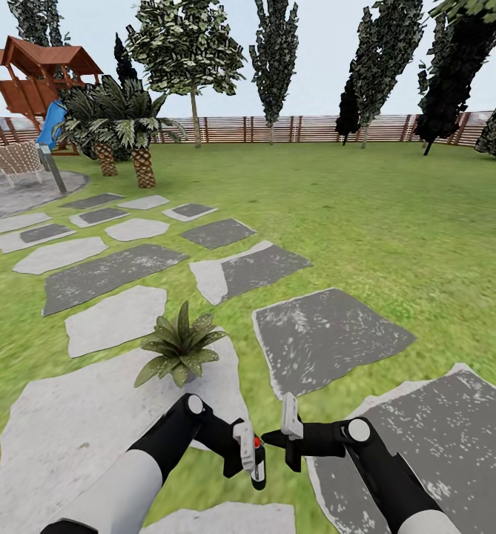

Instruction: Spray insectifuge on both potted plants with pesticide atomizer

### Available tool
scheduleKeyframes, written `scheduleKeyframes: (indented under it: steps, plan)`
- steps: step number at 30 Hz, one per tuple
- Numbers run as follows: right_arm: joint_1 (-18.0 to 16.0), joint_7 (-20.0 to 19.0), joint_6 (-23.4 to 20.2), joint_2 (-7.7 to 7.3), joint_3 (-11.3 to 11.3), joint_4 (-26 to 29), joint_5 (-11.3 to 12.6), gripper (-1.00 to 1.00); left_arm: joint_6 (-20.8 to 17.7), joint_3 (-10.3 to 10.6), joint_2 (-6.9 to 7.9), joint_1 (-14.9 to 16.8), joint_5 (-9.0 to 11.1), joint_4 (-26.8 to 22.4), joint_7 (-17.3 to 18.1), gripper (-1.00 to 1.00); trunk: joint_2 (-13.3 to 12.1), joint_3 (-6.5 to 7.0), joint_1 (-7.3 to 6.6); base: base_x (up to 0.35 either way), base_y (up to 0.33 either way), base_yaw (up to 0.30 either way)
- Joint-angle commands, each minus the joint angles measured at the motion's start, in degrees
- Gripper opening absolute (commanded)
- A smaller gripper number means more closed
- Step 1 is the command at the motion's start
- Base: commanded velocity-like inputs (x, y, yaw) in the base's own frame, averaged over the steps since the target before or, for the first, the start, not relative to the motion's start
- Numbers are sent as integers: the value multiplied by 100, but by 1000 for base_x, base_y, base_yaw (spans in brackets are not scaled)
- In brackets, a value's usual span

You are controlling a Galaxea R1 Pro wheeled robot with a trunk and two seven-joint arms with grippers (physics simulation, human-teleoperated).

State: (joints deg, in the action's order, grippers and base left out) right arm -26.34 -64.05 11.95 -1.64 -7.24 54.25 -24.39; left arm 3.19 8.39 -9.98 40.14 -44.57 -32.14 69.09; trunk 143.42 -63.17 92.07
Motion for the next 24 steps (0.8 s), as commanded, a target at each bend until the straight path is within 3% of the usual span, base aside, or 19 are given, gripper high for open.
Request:
scheduleKeyframes:
  steps: [1, 3, 5, 9, 12, 13, 17, 19, 22, 24]
  plan:
    - [-2, 7, 54, -3, -8, 6, -43, -100, 33, 4, -2, 2, -77, 1, -16, -100, 2, -5, -1, 0, 0, 0]
    - [-2, 7, 57, -3, -10, -4, -47, -100, 28, 35, 61, -3, -118, 18, -120, -100, 2, -5, -1, 0, 0, 0]
    - [-2, 7, 61, -3, -13, -10, -48, -100, 20, 47, 316, -5, -191, 55, -155, -100, 2, -5, -1, 0, 0, 0]
    - [-2, 3, 62, -11, -8, -26, -63, -100, 30, 34, 771, -203, -658, 87, -175, -100, 2, -5, -1, 0, 0, 0]
    - [-2, 0, 62, -13, -2, -33, -66, -100, 39, 30, 1071, -357, -730, 85, -176, -100, 2, -5, -1, 0, 0, 0]
    - [-2, -1, 65, -17, 7, -35, -66, 100, 40, 31, 1194, -374, -738, 88, -177, -100, 2, -5, -1, 0, 0, 0]
    - [-2, 17, 80, -58, 17, -120, -71, 100, 30, -13, 1571, -478, -709, 90, -211, -100, 2, -5, -1, 0, 0, 0]
    - [-2, 219, 80, -79, 20, -407, -74, 100, 22, -115, 1664, -554, -656, 91, -510, -100, 2, -5, -1, 0, 0, 0]
    - [-2, 1253, 92, -175, 11, -1392, -75, 100, 7, -574, 1651, -660, -470, 288, -1706, -100, 2, -5, -1, 0, 0, 0]
    - [1, 2158, 111, -263, 6, -2233, -72, 100, 6, -875, 1565, -763, -209, 605, -2643, -100, 2, -5, -1, 0, 0, 0]
